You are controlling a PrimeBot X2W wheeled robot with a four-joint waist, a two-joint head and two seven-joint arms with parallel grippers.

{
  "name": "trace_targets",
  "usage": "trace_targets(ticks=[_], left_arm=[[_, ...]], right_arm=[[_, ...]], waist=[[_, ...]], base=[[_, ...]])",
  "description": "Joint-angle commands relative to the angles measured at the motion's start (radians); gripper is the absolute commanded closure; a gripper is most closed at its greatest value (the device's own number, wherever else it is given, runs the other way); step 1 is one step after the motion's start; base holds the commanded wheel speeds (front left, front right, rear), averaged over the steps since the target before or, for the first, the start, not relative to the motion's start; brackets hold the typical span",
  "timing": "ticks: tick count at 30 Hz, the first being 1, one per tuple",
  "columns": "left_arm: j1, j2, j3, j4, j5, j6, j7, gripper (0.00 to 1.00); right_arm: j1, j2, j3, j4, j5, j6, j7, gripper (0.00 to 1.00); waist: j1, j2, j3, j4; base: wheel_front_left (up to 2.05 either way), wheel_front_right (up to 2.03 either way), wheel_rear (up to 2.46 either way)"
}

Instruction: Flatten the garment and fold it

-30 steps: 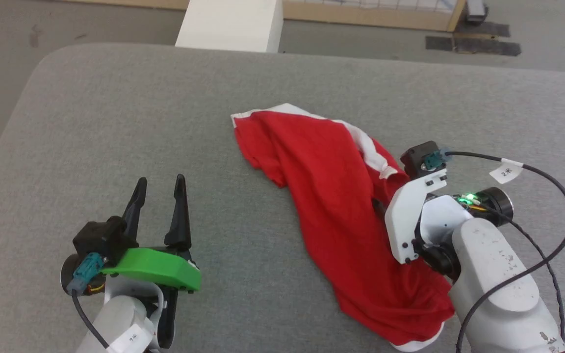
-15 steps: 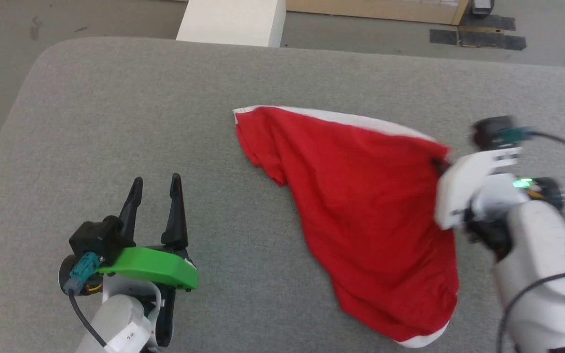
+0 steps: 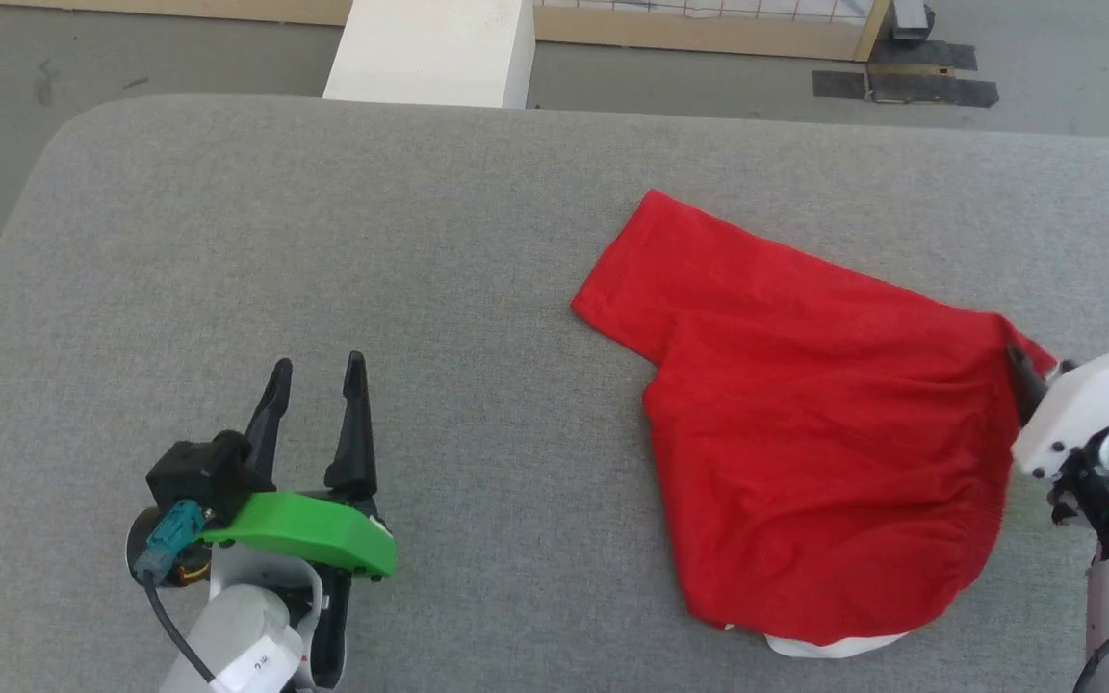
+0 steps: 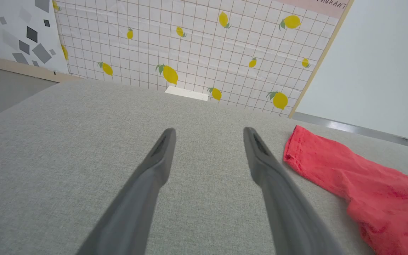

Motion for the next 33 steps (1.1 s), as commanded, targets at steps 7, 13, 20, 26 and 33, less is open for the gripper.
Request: trace_targets(ticks=[7, 13, 20, 26, 33], left_arm=[[-0.068, -0.007, -0.012, 0.023, -0.034, -0.013, 0.084, 0.0], [-0.278, -0.021, -0.061, 0.141, -0.064, -0.035, 0.3, 0.0], [-0.526, -0.015, -0.162, 0.368, -0.04, -0.056, 0.633, 0.0], [-0.622, 0.016, -0.229, 0.501, 0.0, -0.07, 0.817, 0.0], [-0.634, 0.036, -0.24, 0.544, 0.003, -0.079, 0.835, 0.37]], right_arm=[[0.199, 0.042, -0.02, -0.215, 0.176, -0.002, -0.271, 0.0], [0.279, 0.043, 0.09, -0.216, 0.266, -0.002, -0.34, 0.0], [0.246, 0.043, 0.153, -0.206, 0.287, -0.002, -0.362, 0.0], [0.237, 0.043, 0.168, -0.183, 0.295, -0.002, -0.386, 0.0], [0.23, 0.043, 0.155, -0.165, 0.29, -0.002, -0.409, 0.0]], waist=[[0.0, -0.0001, -0.033, -0.067], [0.0, -0.0001, 0.001, -0.167], [0.0, -0.0001, 0.067, -0.272], [0.0, -0.0001, 0.11, -0.312], [0.0, -0.0001, 0.122, -0.306]], base=[[0.0, 0.0, 0.0], [0.0, 0.0, 0.0], [0.0, 0.0, 0.0], [0.0, 0.0, 0.0], [0.0, 0.0, 0.0]])
